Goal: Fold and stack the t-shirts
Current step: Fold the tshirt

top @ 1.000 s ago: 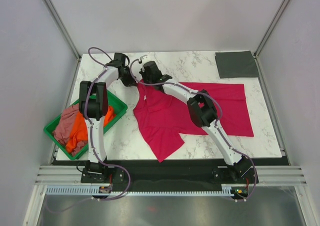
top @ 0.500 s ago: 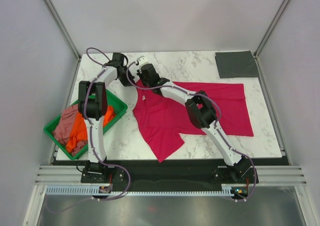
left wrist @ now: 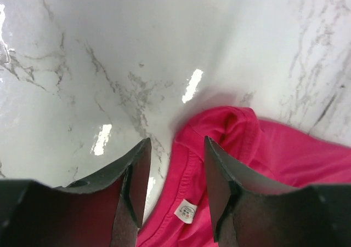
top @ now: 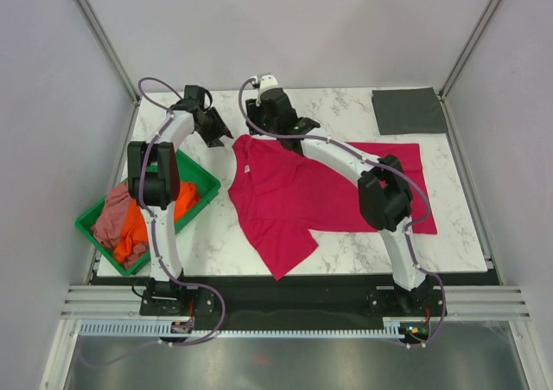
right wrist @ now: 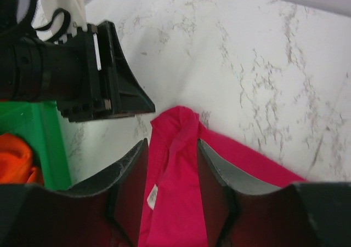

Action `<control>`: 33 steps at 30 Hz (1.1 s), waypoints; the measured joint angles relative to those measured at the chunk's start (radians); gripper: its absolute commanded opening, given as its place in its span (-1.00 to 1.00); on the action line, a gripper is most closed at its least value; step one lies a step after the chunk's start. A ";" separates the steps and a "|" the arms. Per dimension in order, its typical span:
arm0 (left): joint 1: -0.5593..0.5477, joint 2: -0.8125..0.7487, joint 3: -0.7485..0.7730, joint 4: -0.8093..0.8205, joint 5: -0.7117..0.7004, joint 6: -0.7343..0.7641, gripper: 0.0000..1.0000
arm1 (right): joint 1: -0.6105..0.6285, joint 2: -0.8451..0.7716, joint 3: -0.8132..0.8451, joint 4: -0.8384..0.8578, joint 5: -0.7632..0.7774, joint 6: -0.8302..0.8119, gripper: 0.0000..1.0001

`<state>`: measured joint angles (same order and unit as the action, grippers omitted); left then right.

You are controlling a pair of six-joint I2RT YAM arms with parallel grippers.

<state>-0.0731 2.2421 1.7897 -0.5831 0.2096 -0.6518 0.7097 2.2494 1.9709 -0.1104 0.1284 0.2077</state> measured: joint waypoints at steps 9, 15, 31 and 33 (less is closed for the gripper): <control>-0.032 -0.027 0.085 0.011 0.155 0.038 -0.03 | -0.063 -0.203 -0.330 -0.072 0.003 0.286 -0.05; -0.071 0.009 0.097 0.016 0.224 0.050 0.05 | -0.068 -0.188 -0.459 -0.141 -0.019 0.415 -0.01; -0.063 0.094 0.097 0.010 0.152 0.075 -0.58 | -0.092 -0.187 -0.544 -0.141 -0.042 0.481 -0.12; -0.062 0.094 0.097 0.010 0.136 0.076 -0.70 | -0.092 -0.187 -0.546 -0.136 -0.043 0.480 -0.14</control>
<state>-0.1352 2.3363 1.8862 -0.5732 0.3454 -0.5762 0.6174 2.0628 1.4250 -0.2466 0.0849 0.6880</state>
